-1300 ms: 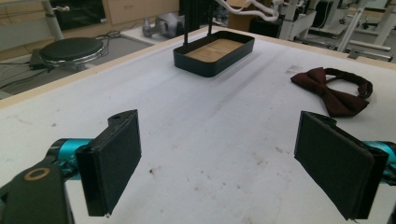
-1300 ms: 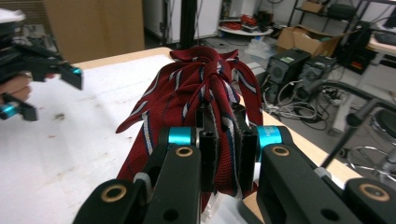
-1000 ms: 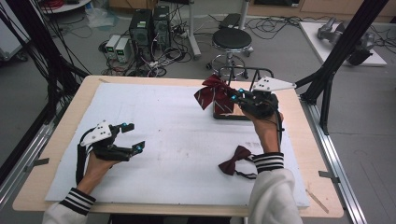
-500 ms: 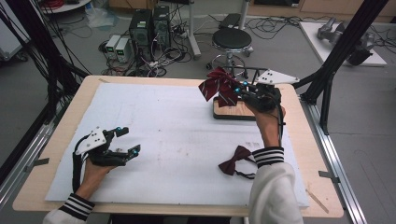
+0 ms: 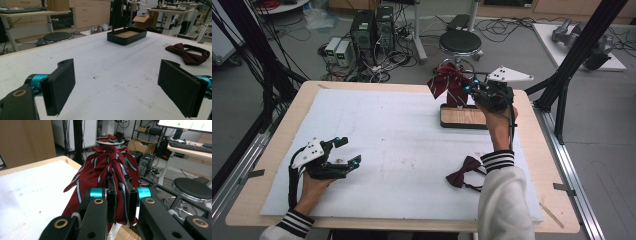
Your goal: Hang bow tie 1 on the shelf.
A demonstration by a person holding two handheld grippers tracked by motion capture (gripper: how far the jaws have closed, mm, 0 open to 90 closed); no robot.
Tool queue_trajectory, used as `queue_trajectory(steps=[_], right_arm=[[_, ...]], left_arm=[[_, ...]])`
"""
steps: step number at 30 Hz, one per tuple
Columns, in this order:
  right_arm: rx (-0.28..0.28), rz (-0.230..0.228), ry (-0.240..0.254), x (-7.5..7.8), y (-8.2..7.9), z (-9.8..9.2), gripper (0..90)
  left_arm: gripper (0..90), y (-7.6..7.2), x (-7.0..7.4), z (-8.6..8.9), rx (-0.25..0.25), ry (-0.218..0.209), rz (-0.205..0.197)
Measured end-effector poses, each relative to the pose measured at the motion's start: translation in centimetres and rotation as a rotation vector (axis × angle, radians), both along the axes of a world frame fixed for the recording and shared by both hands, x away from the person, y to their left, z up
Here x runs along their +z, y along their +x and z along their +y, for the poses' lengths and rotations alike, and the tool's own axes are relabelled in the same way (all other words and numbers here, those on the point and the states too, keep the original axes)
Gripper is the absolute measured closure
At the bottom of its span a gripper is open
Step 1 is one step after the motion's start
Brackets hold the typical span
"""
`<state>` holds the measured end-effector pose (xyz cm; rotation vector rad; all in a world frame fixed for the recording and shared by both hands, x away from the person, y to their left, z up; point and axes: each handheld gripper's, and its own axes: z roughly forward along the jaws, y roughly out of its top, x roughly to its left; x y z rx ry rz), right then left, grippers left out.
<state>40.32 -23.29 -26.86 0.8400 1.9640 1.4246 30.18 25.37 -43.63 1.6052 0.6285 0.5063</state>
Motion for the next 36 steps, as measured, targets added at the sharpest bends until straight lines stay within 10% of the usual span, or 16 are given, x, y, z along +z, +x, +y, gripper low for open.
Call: queue_trajectory(steps=[36], right_arm=[[-0.049, -0.003, 0.053, -1.1, 3.7, 2.7, 84.1]], left_arm=[[15.1, -0.1, -1.4, 0.3, 0.019, 0.0, 0.006]])
